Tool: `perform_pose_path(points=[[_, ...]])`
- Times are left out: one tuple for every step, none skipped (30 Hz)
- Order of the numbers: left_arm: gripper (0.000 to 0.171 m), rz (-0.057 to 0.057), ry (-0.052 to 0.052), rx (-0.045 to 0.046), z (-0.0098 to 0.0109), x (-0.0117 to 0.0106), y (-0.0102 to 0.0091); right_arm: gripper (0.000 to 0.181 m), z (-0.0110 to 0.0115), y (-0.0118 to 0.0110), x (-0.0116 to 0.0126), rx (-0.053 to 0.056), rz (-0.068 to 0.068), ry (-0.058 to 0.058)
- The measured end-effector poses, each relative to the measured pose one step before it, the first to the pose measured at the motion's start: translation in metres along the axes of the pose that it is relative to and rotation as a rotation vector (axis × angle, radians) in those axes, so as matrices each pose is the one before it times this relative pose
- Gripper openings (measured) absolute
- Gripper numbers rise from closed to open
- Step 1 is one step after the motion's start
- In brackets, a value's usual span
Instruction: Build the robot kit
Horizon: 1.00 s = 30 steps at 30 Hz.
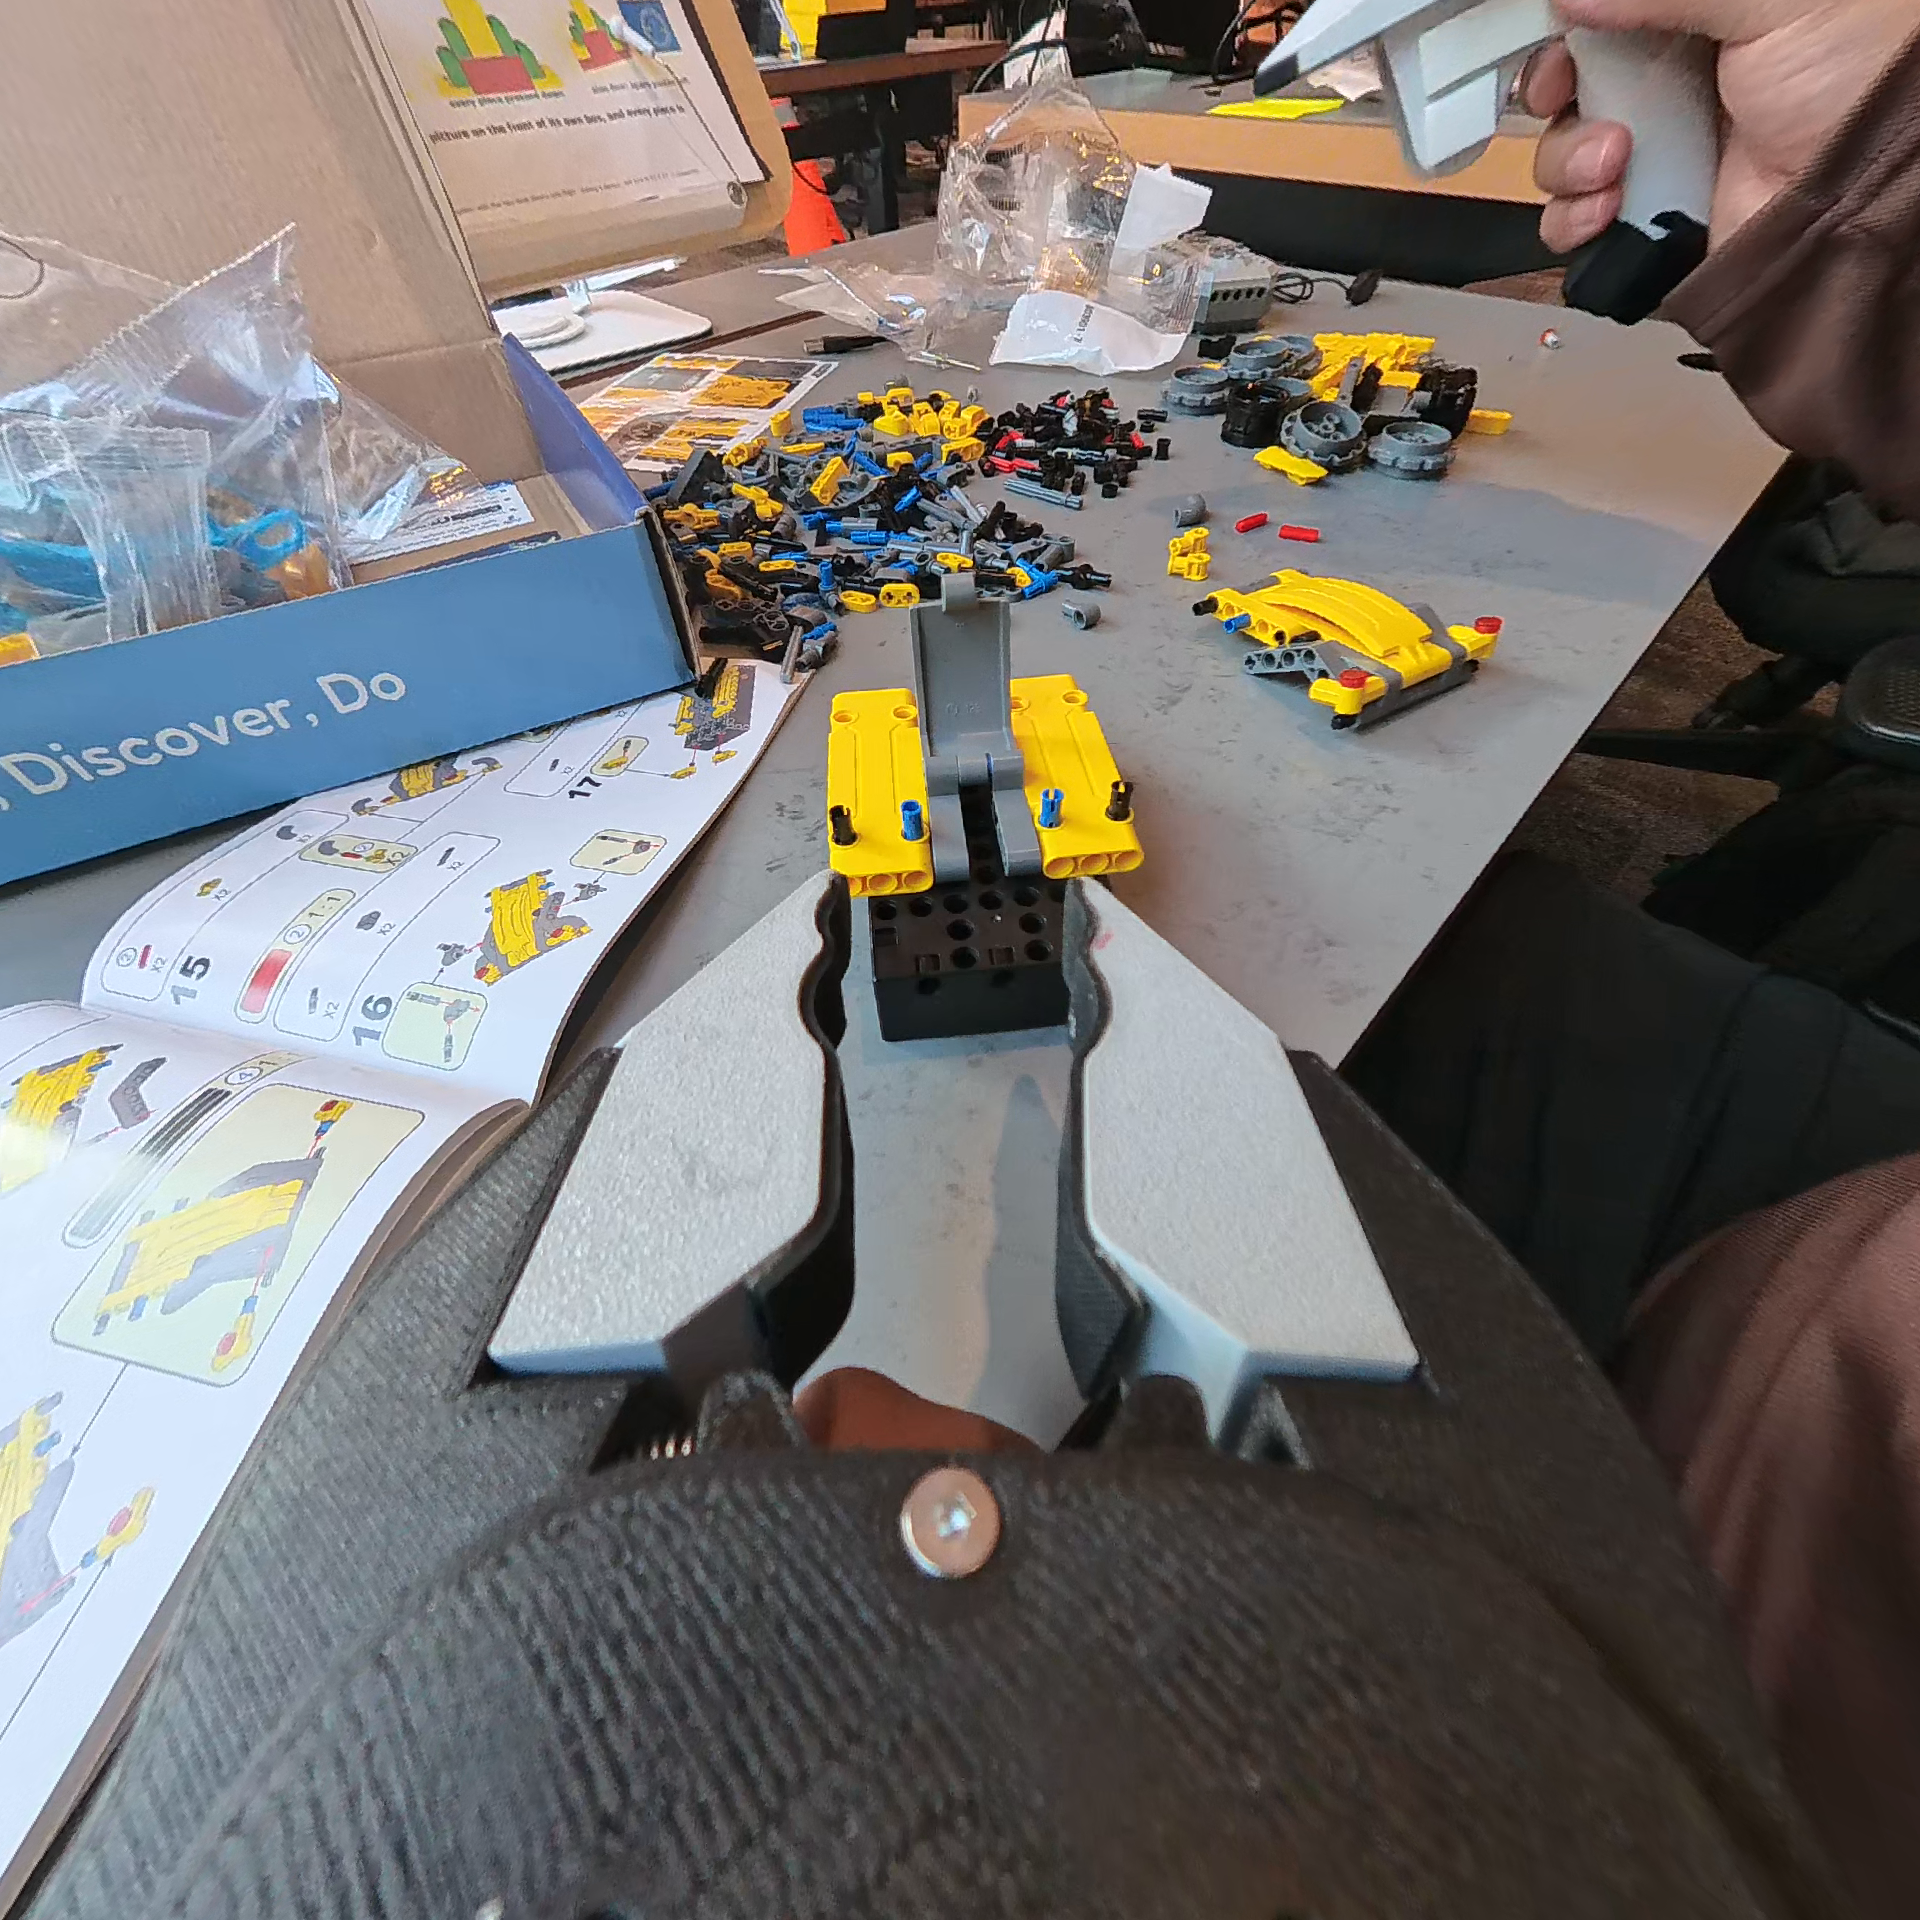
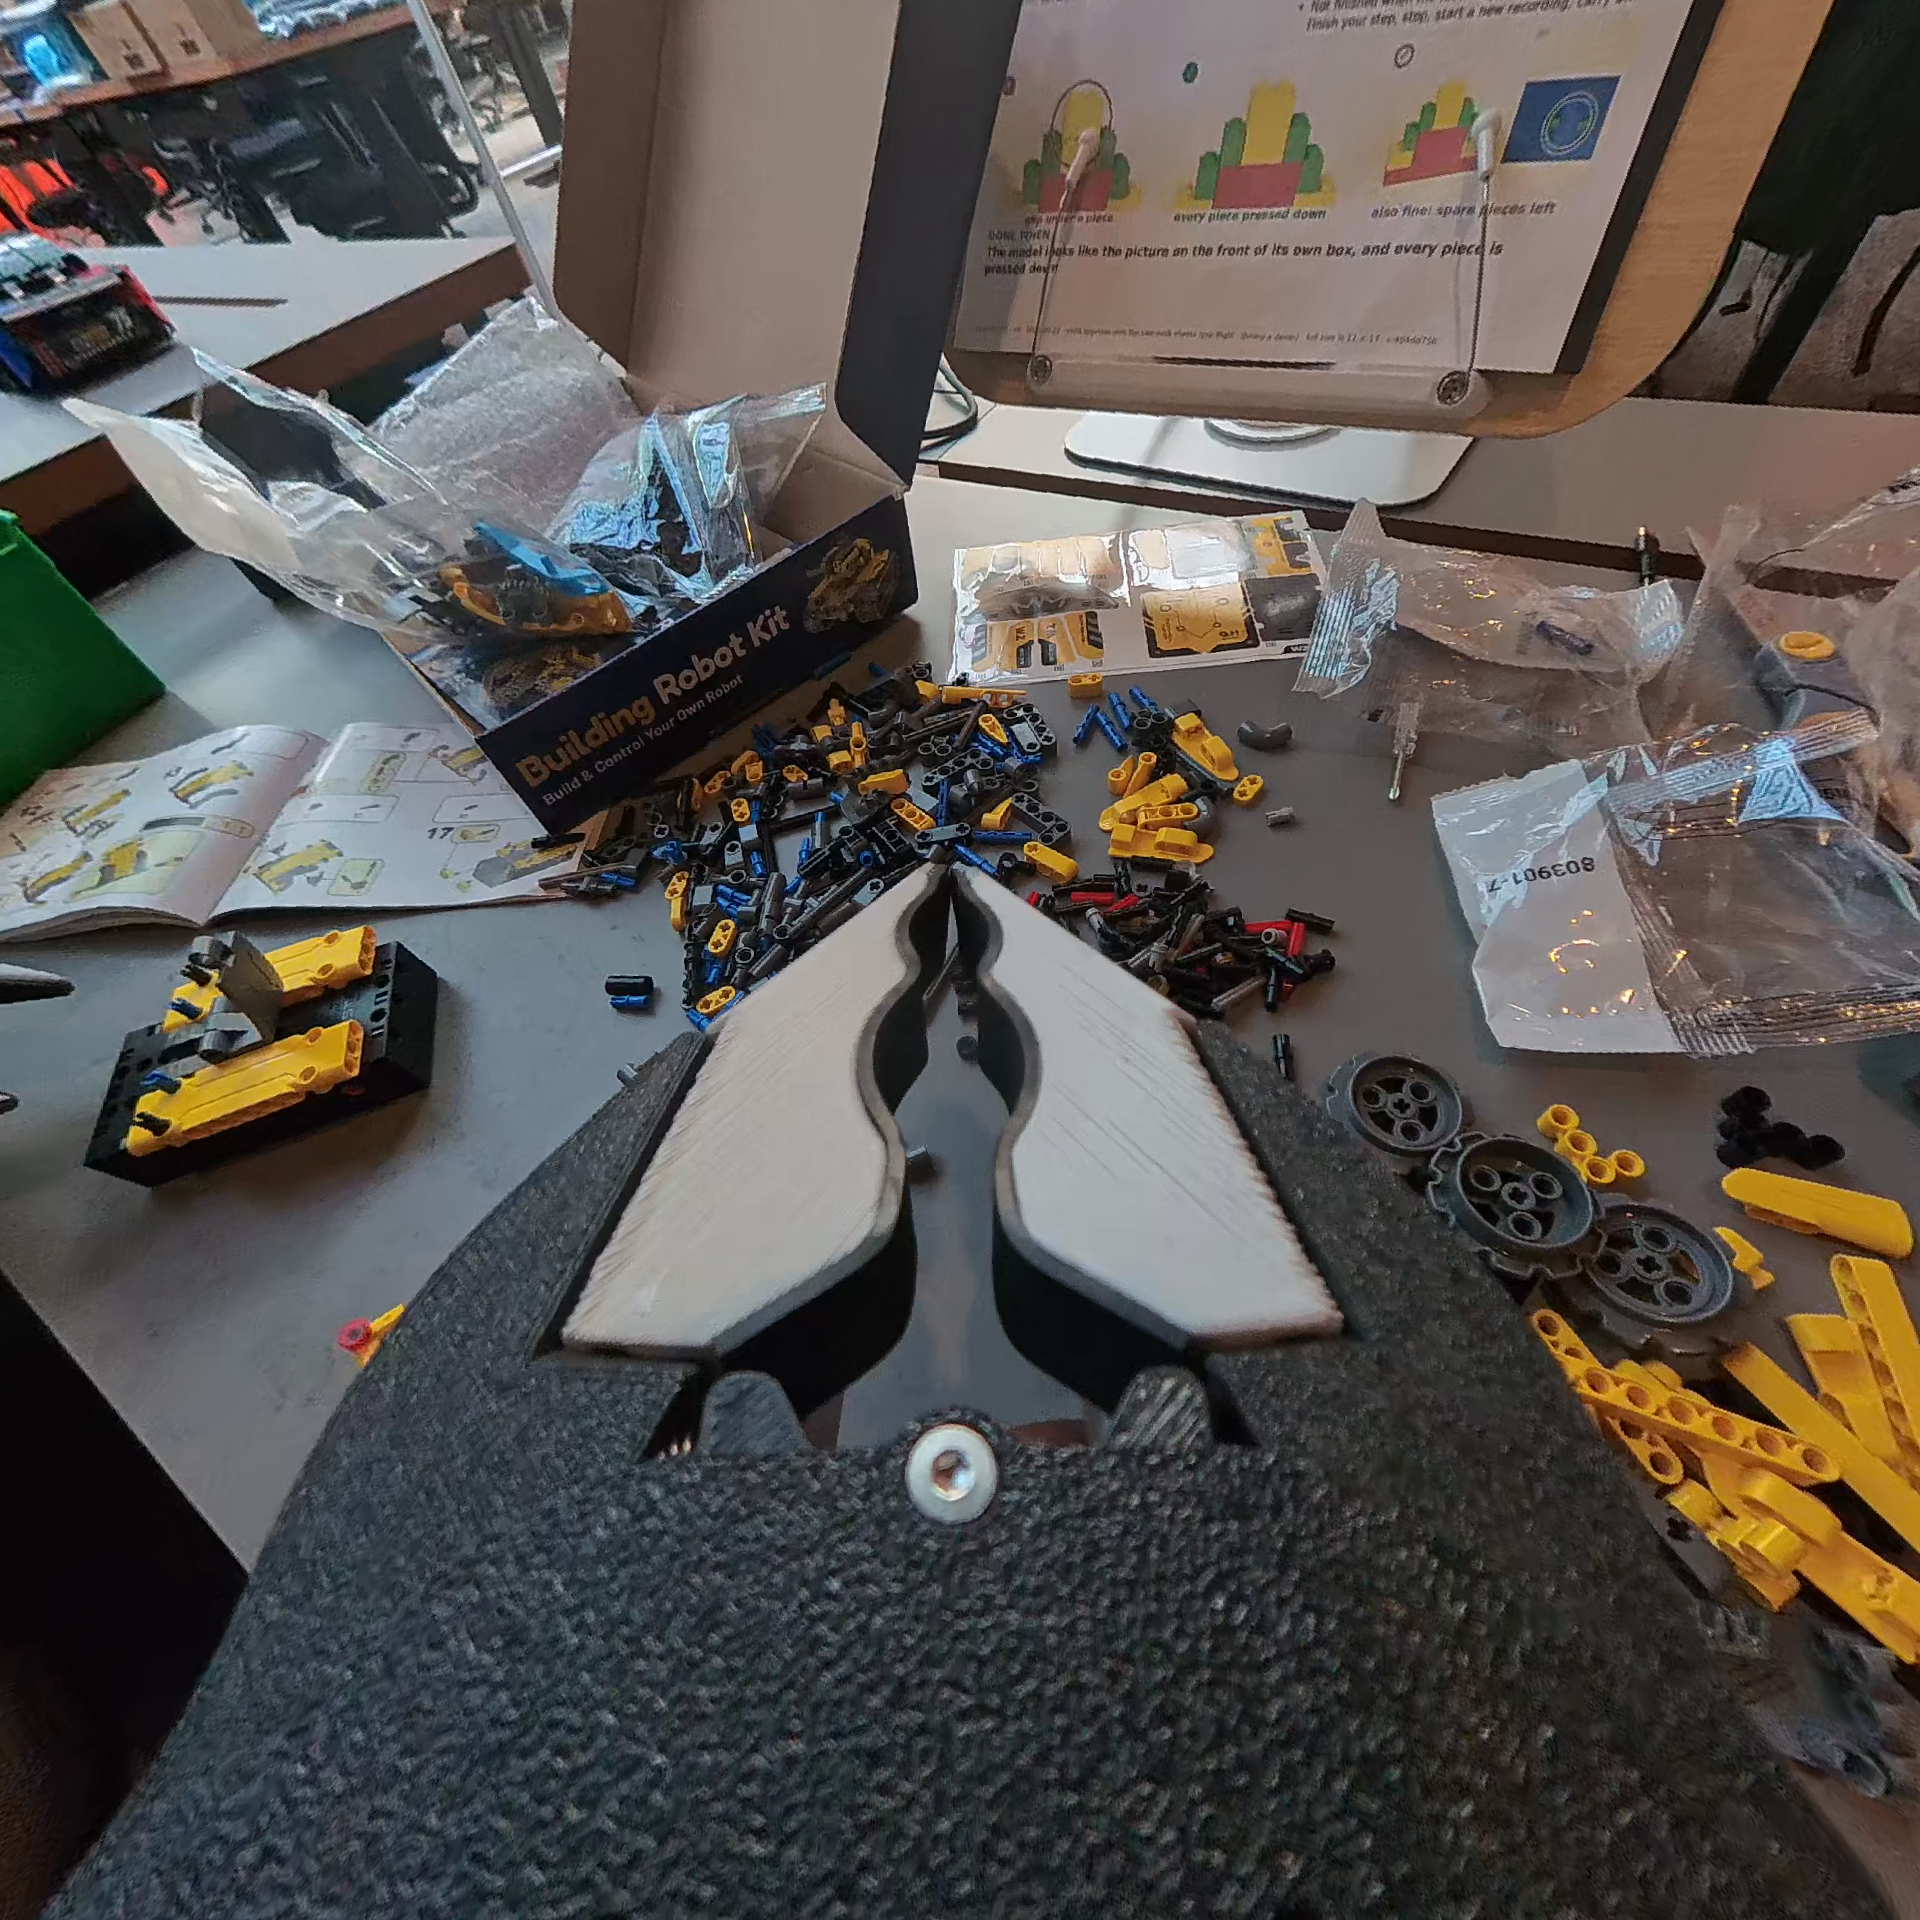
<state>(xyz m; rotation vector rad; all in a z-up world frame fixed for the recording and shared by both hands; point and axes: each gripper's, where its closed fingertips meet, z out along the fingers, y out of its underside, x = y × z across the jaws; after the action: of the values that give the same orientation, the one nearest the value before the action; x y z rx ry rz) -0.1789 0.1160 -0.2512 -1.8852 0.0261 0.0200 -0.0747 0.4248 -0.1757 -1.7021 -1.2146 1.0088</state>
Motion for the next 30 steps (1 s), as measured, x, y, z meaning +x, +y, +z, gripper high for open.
perform_pose_path(points=[[0.039, -0.0001, 0.0001, -0.00011, 0.00009, 0.00002, -0.00001, 0.001, -0.00042, -0.00071, 0.00019, 0.0035, 0.0014, 0.0002], [0.039, -0.0004, 0.0002, -0.00013, -0.00001, -0.00004, 0.00002, 0.001, -0.00029, -0.00033, -0.00006, 0.0017, 0.0016, -0.0014], [0.039, -0.0005, 0.0002, 0.00035, -0.00007, -0.00004, -0.00002, 0.001, -0.00021, -0.0002, 0.00039, 0.0003, 0.0004, 0.0015], [0.039, -0.0002, 0.0001, 0.00005, 0.0, 0.00003, -0.00001, 0.001, -0.00009, 0.00019, 0.00086, -0.0006, -0.0011, 0.0046], [0.039, 0.0001, -0.0002, -0.0005, 0.00006, -0.00004, 0.00004, 0.001, 0.00016, 0.00045, 0.00078, -0.0037, -0.002, 0.0044], [0.039, 0.0001, -0.0002, -0.00062, 0.00005, -0.00004, 0.00006, 0.001, 0.00059, 0.00079, 0.00109, -0.0081, -0.0038, 0.0064], [0.039, -0.0003, 0.0002, -0.0007, 0.00014, 0.00005, 0.00004, 0.001, 0.00098, 0.00068, 0.00203, -0.0117, -0.0065, 0.012], [0.039, -0.0012, 0.0001, -0.00112, 0.00011, -0.0001, 0.0001, 0.002, 0.00151, 0.00049, 0.00242, -0.0152, -0.0092, 0.015], [0.039, -0.0016, 0.0003, -0.00095, 0.00012, -0.00015, 0.00008, 0.003, 0.00229, 0.00023, 0.00233, -0.0207, -0.0077, 0.014], [0.039, -0.0023, 0.0006, -0.0009, 0.00013, -0.00005, 0.00007, 0.003, 0.00302, -0.00024, 0.00181, -0.0248, -0.0047, 0.0114], [0.039, -0.0018, -0.0003, -0.00163, 0.00017, -0.00012, 0.00014, 0.003, 0.00405, -0.00116, 0.00153, -0.026, -0.0049, 0.0083], [0.039, -0.0005, -0.0002, -0.00084, 0.00013, -0.00009, 0.00006, 0.002, 0.00581, -0.00166, 0.00149, -0.0318, -0.0091, 0.0039], [0.039, 0.0, -0.0004, -0.00022, -0.00002, -0.00006, 0.00003, 0.002, 0.00782, -0.00158, 0.00318, -0.041, -0.013, 0.0092], [0.039, 0.0007, -0.0002, 0.00004, 0.0, 0.00002, -0.00001, 0.002, 0.00955, -0.00157, 0.00573, -0.0495, -0.015, 0.0196], [0.039, 0.001, 0.0004, 0.0006, -0.00005, 0.00019, -0.00006, 0.002, 0.01147, -0.00087, 0.00558, -0.062, -0.0185, 0.0127], [0.039, 0.0005, 0.0002, 0.00121, -0.0001, 0.0, -0.00011, 0.003, 0.01323, 0.00008, 0.00507, -0.0751, -0.0167, 0.0031], [0.039, 0.0002, -0.0002, 0.00088, -0.00003, 0.00005, -0.00009, 0.006, 0.014, -0.00113, 0.00619, -0.0721, -0.0158, 0.0083], [0.039, 0.0006, 0.0, 0.00026, -0.00008, 0.00006, -0.00001, 0.006, 0.01374, -0.00321, 0.00774, -0.0557, -0.0208, 0.022], [0.039, 0.0008, -0.0001, 0.00055, -0.00006, 0.00004, -0.00005, 0.005, 0.01334, -0.00352, 0.0068, -0.0504, -0.0233, 0.0217], [0.039, 0.0007, -0.0003, 0.00107, -0.00011, 0.00001, -0.00009, 0.004, 0.01298, -0.00297, 0.00595, -0.0493, -0.0172, 0.0179], [0.039, 0.0003, -0.0001, 0.00101, -0.00012, 0.00007, -0.00008, 0.003, 0.01255, -0.00293, 0.00548, -0.043, -0.0111, 0.0158], [0.039, -0.0004, 0.0, 0.00041, -0.00007, -0.00008, -0.00002, 0.001, 0.01154, -0.00182, 0.00457, -0.0423, -0.01, 0.0132], [0.039, -0.0008, 0.0006, 0.00049, -0.00006, 0.00004, -0.00004, 0.001, 0.01043, -0.0004, 0.00319, -0.0438, -0.0109, 0.0107], [0.039, -0.0011, 0.0006, 0.00149, -0.00021, -0.00004, -0.00021, 0.001, 0.00884, 0.00016, 0.00259, -0.0397, -0.0127, 0.01], [0.039, -0.0009, 0.0008, 0.00284, -0.00028, -0.00001, -0.00024, 0.001, 0.00741, 0.0003, 0.00183, -0.0326, -0.0102, 0.0078], [0.039, -0.0004, 0.0014, 0.00363, -0.00035, 0.00003, -0.00042, 0.003, 0.0061, 0.00061, 0.00059, -0.0268, -0.0037, 0.0], [0.039, -0.0003, 0.0013, 0.00384, -0.00043, 0.00011, -0.00042, 0.005, 0.00482, 0.00065, -0.00089, -0.0213, 0.0002, -0.0084], [0.038, -0.0004, 0.0009, 0.00297, -0.00027, 0.00007, -0.00026, 0.007, 0.00325, 0.00034, -0.00169, -0.0126, 0.0025, -0.0109], [0.038, -0.0003, 0.0011, 0.00204, -0.00024, 0.00008, -0.00017, 0.008, 0.00182, 0.00018, -0.00207, -0.0061, 0.0012, -0.0097], [0.039, -0.0003, 0.001, 0.00102, -0.00002, 0.00007, -0.00011, 0.008, 0.00075, 0.00063, -0.00203, -0.0053, -0.002, -0.007]])
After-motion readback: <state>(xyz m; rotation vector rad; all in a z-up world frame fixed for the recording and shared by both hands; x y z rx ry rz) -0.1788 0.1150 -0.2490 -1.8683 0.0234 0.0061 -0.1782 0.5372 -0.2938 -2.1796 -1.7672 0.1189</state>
